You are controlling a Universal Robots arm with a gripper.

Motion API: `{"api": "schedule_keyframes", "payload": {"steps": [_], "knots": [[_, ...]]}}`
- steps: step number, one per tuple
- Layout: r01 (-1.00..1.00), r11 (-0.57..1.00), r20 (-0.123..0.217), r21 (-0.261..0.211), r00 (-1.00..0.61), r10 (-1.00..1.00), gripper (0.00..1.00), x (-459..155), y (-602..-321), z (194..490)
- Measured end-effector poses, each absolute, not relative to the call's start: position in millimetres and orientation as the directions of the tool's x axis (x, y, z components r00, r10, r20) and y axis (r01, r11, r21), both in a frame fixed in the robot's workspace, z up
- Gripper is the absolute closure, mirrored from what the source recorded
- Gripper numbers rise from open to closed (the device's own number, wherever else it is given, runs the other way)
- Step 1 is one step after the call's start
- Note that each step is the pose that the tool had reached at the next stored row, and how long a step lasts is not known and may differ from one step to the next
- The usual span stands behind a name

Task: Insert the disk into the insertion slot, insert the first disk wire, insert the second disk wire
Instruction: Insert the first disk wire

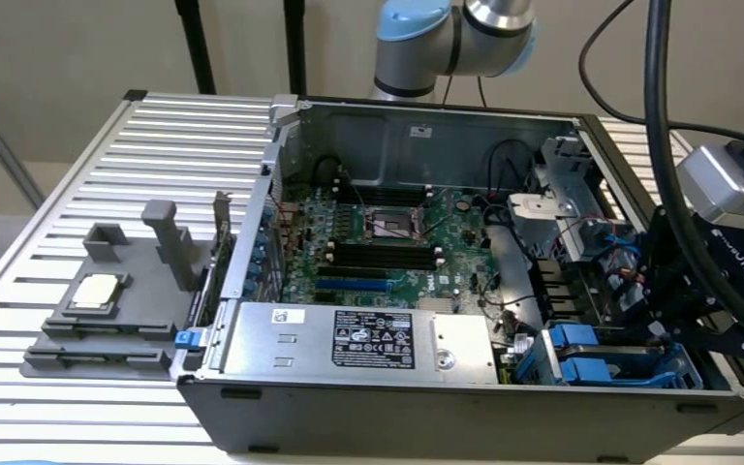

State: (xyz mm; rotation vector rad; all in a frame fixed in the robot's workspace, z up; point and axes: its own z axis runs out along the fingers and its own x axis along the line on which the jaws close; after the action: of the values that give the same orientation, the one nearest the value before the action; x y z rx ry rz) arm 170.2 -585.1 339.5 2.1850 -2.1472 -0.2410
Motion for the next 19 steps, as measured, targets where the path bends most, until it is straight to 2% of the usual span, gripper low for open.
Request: {"api": "schedule_keyframes", "payload": {"steps": [19], "knots": [[-0.987, -0.022, -0.063, 0.158, 0.012, -0.998, 0.83, 172.0, -583.5, 334.8]]}}
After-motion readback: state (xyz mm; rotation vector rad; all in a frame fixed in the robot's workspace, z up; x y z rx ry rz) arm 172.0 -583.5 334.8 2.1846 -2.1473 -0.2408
